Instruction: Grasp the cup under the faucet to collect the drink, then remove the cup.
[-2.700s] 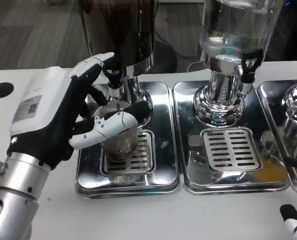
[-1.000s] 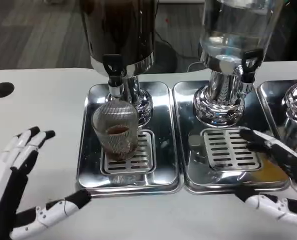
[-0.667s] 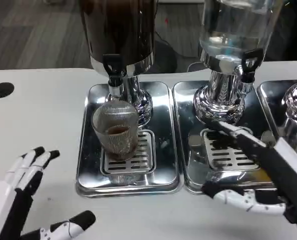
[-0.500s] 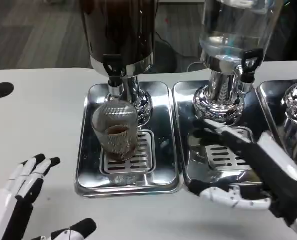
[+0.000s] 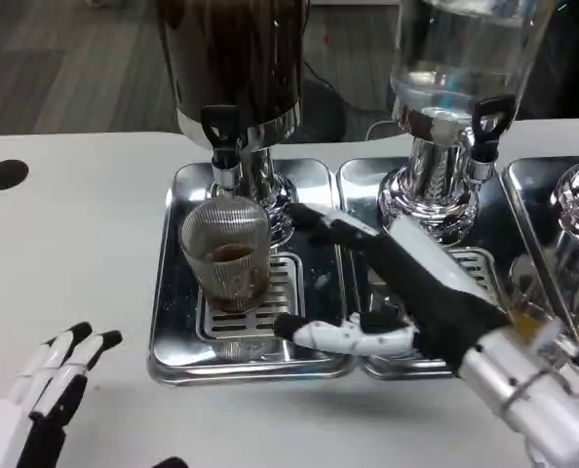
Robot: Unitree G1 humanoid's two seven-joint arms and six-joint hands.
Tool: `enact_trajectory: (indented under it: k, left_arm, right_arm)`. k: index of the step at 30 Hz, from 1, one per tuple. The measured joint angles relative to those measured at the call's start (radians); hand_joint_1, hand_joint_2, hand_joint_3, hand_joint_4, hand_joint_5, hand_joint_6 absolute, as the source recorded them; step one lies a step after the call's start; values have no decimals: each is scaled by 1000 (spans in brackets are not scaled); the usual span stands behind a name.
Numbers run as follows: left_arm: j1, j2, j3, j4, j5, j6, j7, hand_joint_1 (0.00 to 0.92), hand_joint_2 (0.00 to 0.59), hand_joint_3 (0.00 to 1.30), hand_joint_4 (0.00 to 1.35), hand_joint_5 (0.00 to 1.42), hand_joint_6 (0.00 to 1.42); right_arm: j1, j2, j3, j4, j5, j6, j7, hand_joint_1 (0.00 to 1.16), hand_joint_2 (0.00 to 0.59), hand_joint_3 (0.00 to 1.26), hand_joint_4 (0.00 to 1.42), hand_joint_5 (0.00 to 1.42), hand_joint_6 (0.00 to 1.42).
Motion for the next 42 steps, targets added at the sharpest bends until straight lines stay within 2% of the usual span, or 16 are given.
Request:
enact_trajectory:
  k: [5,13,20,28,32,37,42]
  left_arm:
    - [33,0,8,23,-2,-31,23,0,32,153,40,59,317]
    - [65,-2,30,45,-2,-72,38,0,35,155,40,60,318]
    - [72,-3,32,50,-2,-81,43,0,36,161,40,61,319]
    - [62,-3,30,42,0,-78,38,0,36,154,40,62,336]
    - [47,-10,14,20,7,-64,22,0,37,154,40,62,339]
    - [43,-12,-3,8,25,-46,4,0,41,153,40,62,341]
    - [35,-12,-8,0,32,-32,-13,0,43,153,40,62,342]
  right_arm:
    - [-51,31,37,65,-20,18,-10,672,133,127,142,168,75]
    - [-134,64,60,180,-32,17,-60,681,128,127,124,170,81]
    - [-160,80,73,242,-32,14,-77,678,127,120,110,168,64]
    - [-161,67,68,238,-18,8,-78,681,128,118,111,168,64]
    - [-161,46,53,224,-9,-1,-78,684,130,119,116,168,64]
    - [-161,36,26,214,12,-7,-77,686,131,124,118,168,64]
    - [-172,27,16,222,30,-8,-75,689,131,126,103,136,49]
